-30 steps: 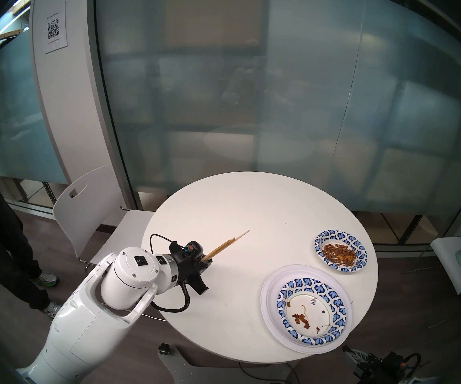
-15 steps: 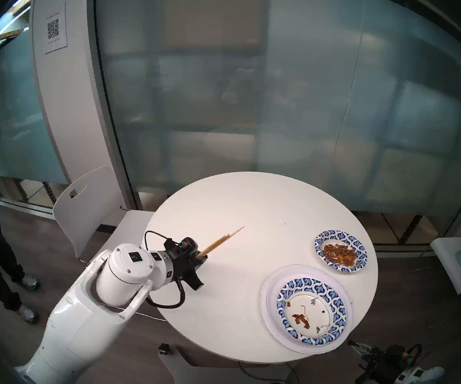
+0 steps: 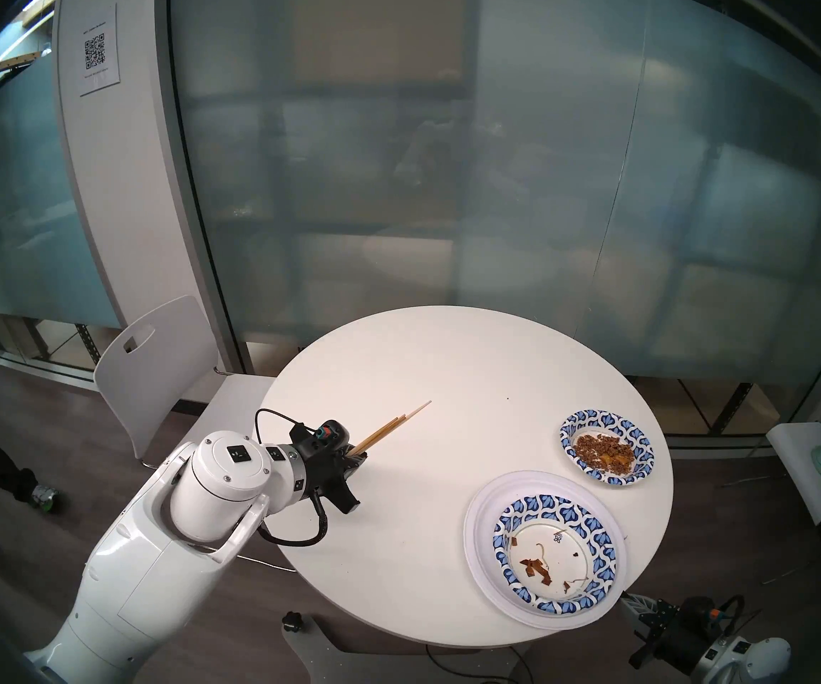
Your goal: Stack the plates into one stack
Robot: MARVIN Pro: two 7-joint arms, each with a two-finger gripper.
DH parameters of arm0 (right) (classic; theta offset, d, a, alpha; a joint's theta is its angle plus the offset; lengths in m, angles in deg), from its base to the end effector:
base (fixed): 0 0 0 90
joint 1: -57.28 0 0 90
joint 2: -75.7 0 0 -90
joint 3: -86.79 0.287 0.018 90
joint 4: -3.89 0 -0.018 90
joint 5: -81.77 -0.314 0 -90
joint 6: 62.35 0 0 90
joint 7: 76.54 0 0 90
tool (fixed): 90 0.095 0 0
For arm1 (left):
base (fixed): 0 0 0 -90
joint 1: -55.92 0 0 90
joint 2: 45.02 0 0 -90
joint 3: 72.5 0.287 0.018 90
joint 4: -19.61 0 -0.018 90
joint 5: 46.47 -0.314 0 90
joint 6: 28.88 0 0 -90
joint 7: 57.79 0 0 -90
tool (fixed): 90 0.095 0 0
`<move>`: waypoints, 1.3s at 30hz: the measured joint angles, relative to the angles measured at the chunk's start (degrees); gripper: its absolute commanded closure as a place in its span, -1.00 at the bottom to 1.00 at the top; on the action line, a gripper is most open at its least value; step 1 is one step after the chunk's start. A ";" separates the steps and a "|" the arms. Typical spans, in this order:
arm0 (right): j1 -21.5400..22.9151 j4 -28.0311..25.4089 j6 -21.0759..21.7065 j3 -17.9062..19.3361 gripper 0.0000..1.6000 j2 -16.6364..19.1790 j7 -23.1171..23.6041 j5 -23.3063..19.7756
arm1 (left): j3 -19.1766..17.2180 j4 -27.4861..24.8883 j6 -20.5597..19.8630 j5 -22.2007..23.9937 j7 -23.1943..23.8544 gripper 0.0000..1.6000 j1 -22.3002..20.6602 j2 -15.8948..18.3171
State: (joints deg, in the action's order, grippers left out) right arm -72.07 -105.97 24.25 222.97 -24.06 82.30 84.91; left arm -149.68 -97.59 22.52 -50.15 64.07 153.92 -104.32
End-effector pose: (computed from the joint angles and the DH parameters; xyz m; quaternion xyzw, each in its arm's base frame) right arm 0.0998 -0.1584 -0.3641 -0.8363 -0.1696 -0.5076 0.1195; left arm 0.3318 -0.0219 -0.2691 0.7999 -0.4037 0.4376 0.0756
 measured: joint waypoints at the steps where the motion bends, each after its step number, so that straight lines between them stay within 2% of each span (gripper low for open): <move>1: 0.40 0.09 0.28 -0.21 1.00 0.43 -0.05 0.29 | -0.11 0.18 0.03 0.07 -0.01 1.00 -0.07 0.00; 18: 4.56 -0.02 3.95 -3.58 1.00 4.48 1.32 2.85 | -0.71 1.15 0.28 0.56 -0.04 1.00 -0.50 0.01; 39: 9.94 1.78 5.78 -9.14 1.00 6.98 1.70 6.63 | -1.26 0.87 0.31 0.73 -0.10 1.00 -0.44 0.21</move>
State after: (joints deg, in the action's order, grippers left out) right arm -62.13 -104.19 30.03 213.83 -17.08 84.01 91.53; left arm -150.94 -96.71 22.83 -49.43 63.97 153.48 -104.11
